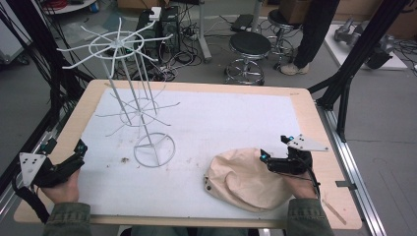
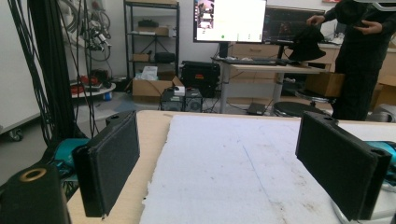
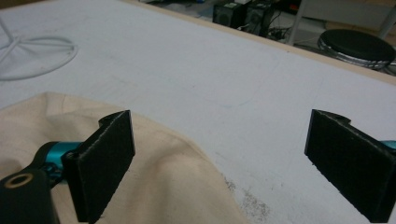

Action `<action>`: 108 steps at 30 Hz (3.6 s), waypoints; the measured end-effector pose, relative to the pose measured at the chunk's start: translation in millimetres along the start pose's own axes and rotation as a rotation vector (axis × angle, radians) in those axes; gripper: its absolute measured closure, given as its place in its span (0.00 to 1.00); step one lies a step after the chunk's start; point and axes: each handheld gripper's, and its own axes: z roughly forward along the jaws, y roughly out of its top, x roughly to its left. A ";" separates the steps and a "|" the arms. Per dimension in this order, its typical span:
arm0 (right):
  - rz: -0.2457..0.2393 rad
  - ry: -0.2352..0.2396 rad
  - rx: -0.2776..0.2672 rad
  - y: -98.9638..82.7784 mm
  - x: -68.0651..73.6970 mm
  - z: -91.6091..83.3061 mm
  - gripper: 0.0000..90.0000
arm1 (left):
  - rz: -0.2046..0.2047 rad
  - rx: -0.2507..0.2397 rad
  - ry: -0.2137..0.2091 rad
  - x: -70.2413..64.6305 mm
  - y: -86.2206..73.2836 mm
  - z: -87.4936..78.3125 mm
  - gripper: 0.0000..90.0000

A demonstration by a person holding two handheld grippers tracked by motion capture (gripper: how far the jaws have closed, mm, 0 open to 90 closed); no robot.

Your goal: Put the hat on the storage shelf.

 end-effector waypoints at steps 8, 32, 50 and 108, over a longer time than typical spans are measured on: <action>-0.062 0.053 0.118 0.5 2.3 9.9 0.09 | 0.000 0.001 -0.001 -0.1 0.0 0.1 0.15; -0.143 0.131 0.341 -9.2 2.8 33.6 0.09 | 0.003 0.004 -0.006 -1.1 -0.5 0.8 0.16; -0.153 0.166 0.528 -12.5 0.1 47.1 0.30 | 0.003 0.004 -0.006 -1.7 -0.5 0.8 0.16; -0.066 0.024 0.356 0.6 -4.3 25.3 0.84 | 0.000 0.001 -0.011 -2.0 -0.5 0.8 0.16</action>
